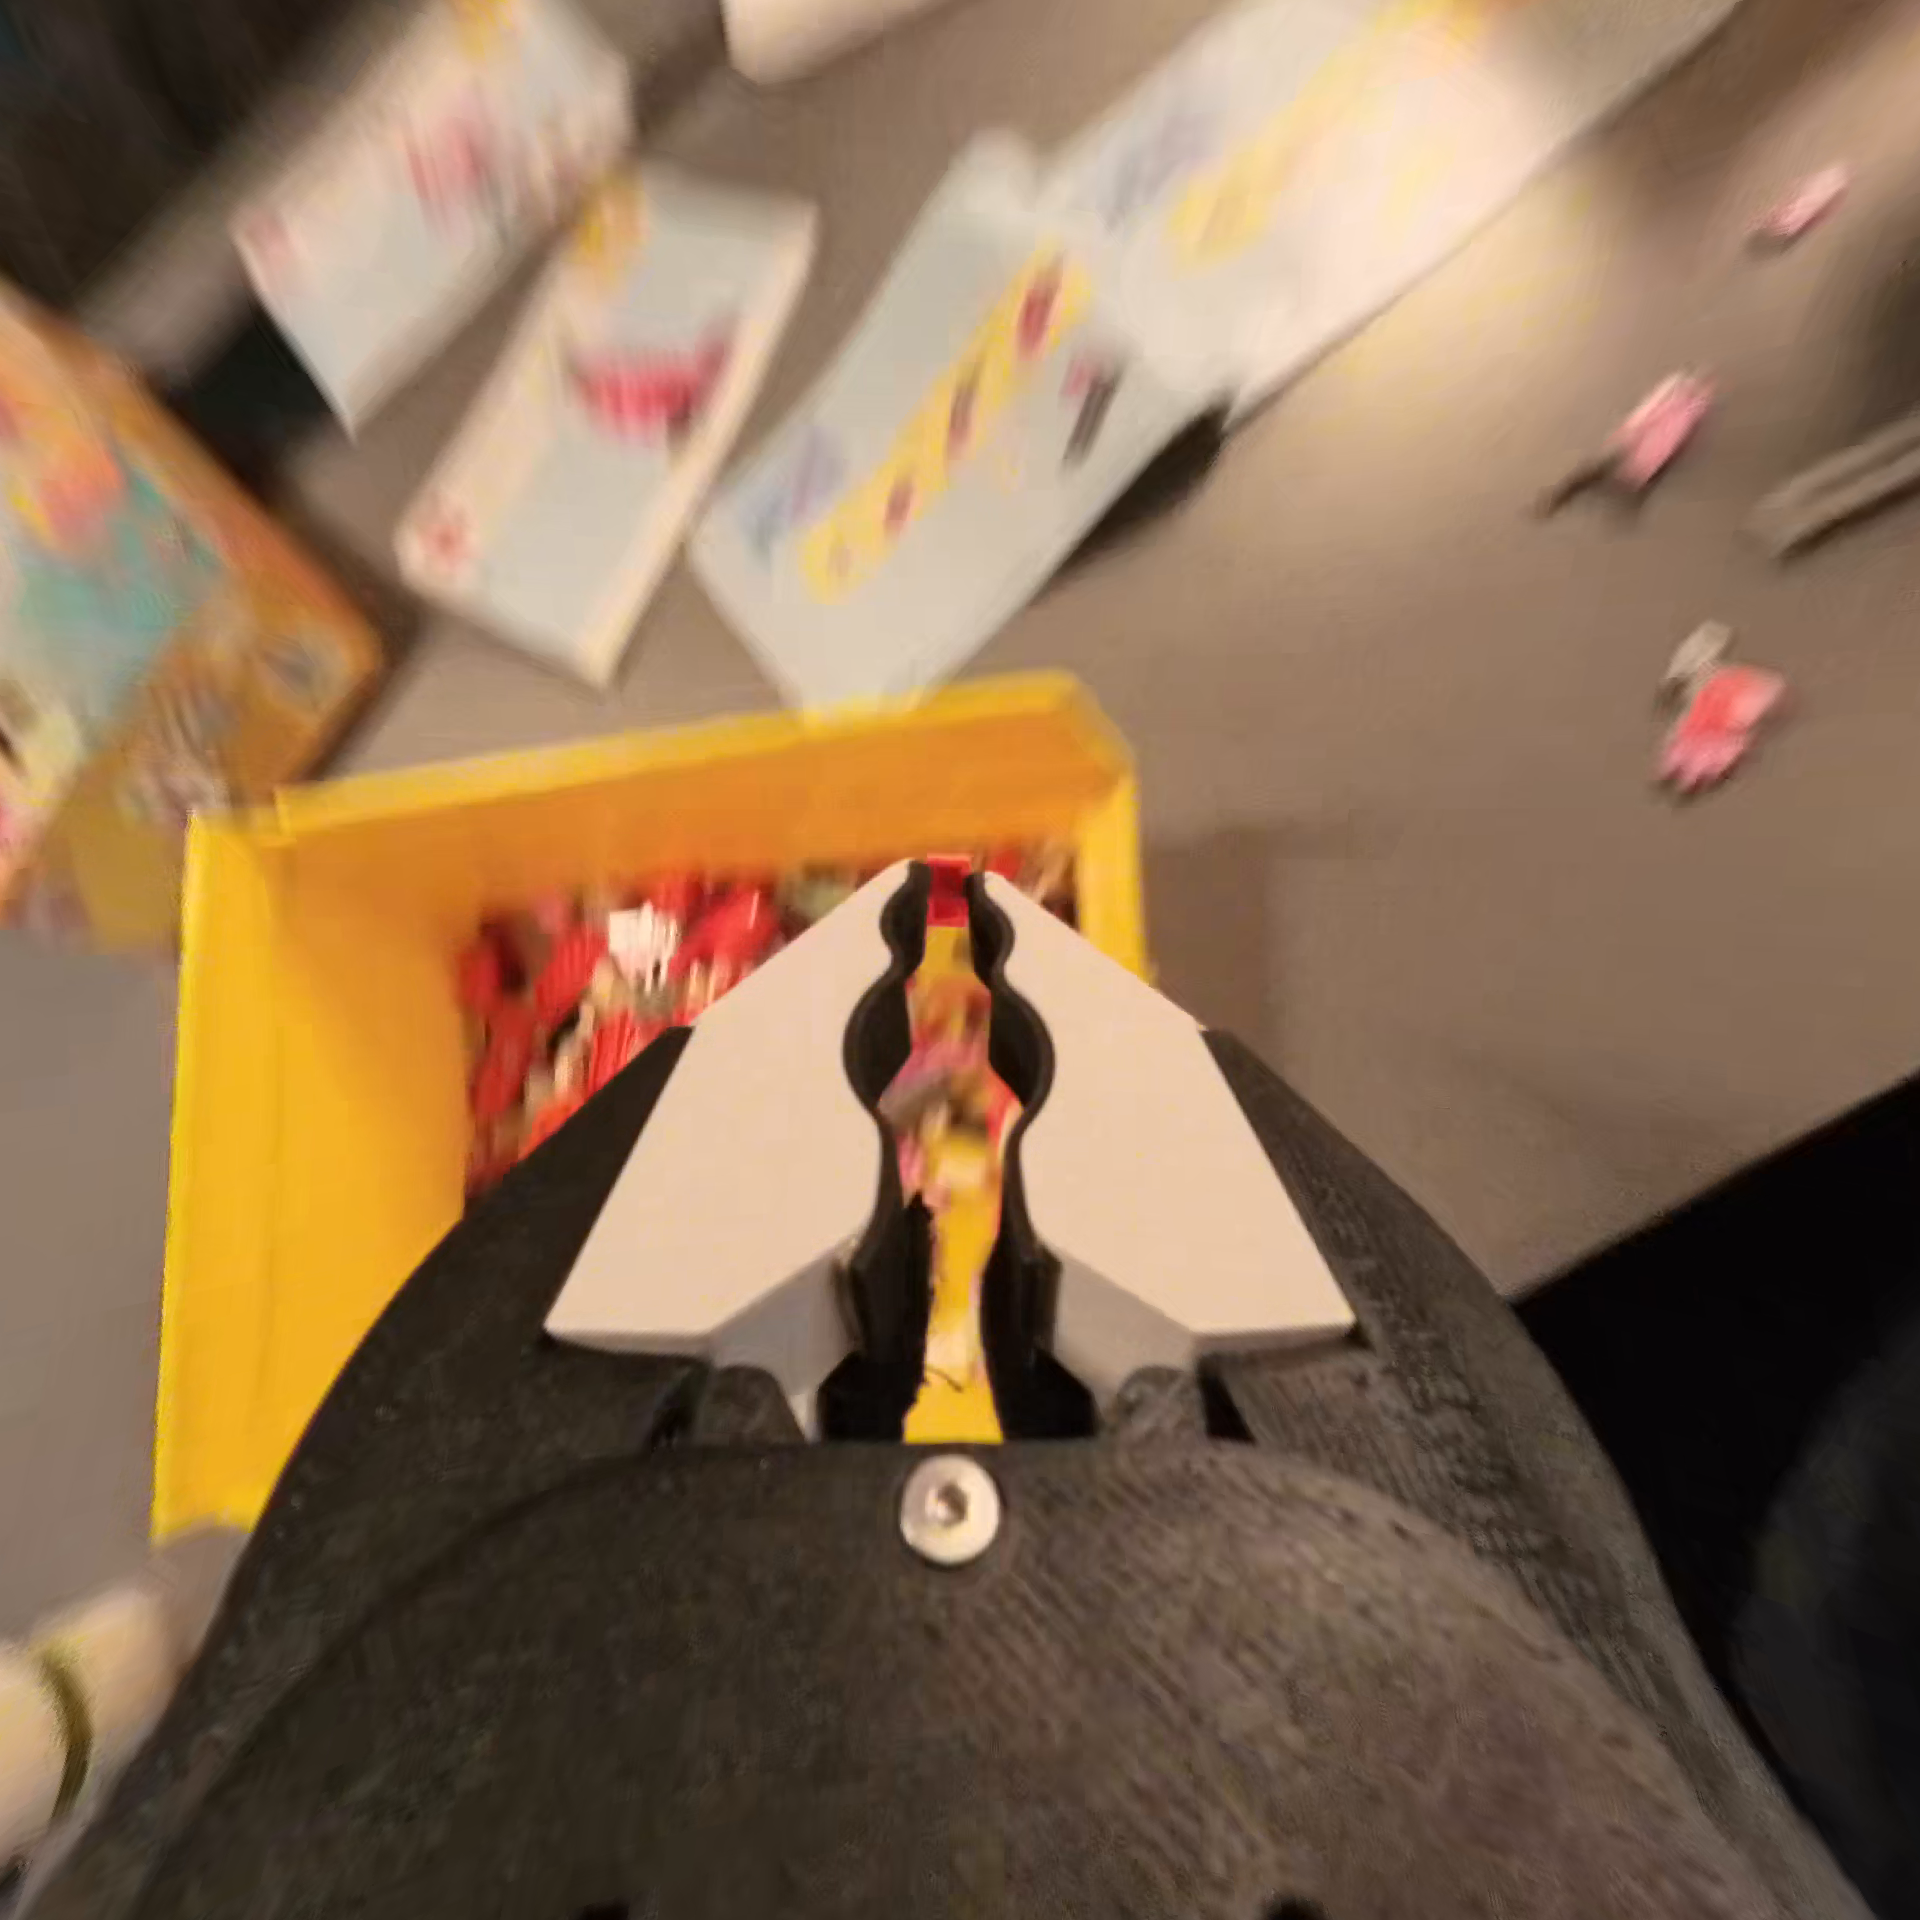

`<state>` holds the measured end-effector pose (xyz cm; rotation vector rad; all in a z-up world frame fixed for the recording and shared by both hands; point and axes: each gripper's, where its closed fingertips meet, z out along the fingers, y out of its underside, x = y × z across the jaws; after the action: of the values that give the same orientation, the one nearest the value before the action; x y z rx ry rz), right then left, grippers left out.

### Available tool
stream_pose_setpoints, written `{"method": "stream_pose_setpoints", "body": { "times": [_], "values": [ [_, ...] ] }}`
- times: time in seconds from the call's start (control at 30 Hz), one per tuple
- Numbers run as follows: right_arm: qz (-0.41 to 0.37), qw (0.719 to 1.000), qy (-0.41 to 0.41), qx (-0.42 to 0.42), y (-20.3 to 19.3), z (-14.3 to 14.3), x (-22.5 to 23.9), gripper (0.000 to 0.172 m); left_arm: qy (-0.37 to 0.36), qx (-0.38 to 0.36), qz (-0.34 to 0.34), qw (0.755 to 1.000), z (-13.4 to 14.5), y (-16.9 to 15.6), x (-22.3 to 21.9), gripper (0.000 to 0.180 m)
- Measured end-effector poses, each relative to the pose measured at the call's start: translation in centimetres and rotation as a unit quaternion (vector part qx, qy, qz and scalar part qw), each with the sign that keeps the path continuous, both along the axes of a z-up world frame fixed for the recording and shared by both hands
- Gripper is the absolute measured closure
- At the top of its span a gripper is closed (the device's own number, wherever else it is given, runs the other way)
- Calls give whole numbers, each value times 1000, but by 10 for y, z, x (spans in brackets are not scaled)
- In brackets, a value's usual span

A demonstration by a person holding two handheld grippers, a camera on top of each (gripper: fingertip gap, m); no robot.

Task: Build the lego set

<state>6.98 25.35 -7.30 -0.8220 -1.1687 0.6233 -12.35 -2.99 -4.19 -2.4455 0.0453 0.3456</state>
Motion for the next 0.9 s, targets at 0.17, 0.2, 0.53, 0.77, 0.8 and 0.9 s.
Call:
{"method": "stream_pose_setpoints", "body": {
  "times": [0.17, 0.2, 0.53, 0.77, 0.8, 0.9],
  "values": [
    [6, 1000, 9, -12, 0, 2, 4, 172, 68, 236, -160, 956, 30, 85, 109, 175],
    [15, 1000, 12, -18, -2, 4, 4, 172, 84, 266, -182, 943, 31, 101, 123, 174],
    [193, 969, -19, -155, -59, 8, -2, 163, 261, 340, -312, 848, -32, 211, 165, 175],
    [238, 937, -86, -241, -84, -7, -16, 165, 340, 303, -357, 815, -55, 206, 176, 174],
    [236, 937, -93, -241, -86, -11, -18, 165, 357, 304, -359, 807, -54, 205, 178, 174],
    [236, 933, -113, -247, -88, -19, -21, 166, 387, 295, -361, 796, -56, 204, 178, 174]
  ]
}}
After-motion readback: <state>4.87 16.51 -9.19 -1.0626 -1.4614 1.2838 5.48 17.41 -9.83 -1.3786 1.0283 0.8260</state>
